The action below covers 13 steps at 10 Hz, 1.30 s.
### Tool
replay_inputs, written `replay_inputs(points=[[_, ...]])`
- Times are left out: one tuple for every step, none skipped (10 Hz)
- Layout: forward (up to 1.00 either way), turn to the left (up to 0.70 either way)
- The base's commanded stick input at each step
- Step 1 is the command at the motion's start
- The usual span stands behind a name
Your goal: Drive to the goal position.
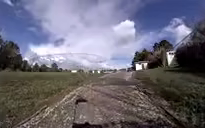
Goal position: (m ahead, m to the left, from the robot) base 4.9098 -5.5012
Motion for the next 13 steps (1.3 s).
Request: replay_inputs(points=[[0.7, 0.01], [0.7, 0.01], [0.7, 0.01], [0.7, 0.01], [0.7, 0.01], [0.7, 0.01], [0.7, 0.01], [0.7, 0.01], [0.7, 0.01], [0.7, 0.01], [0.7, -0.33], [0.7, -0.26], [0.7, -0.04]])
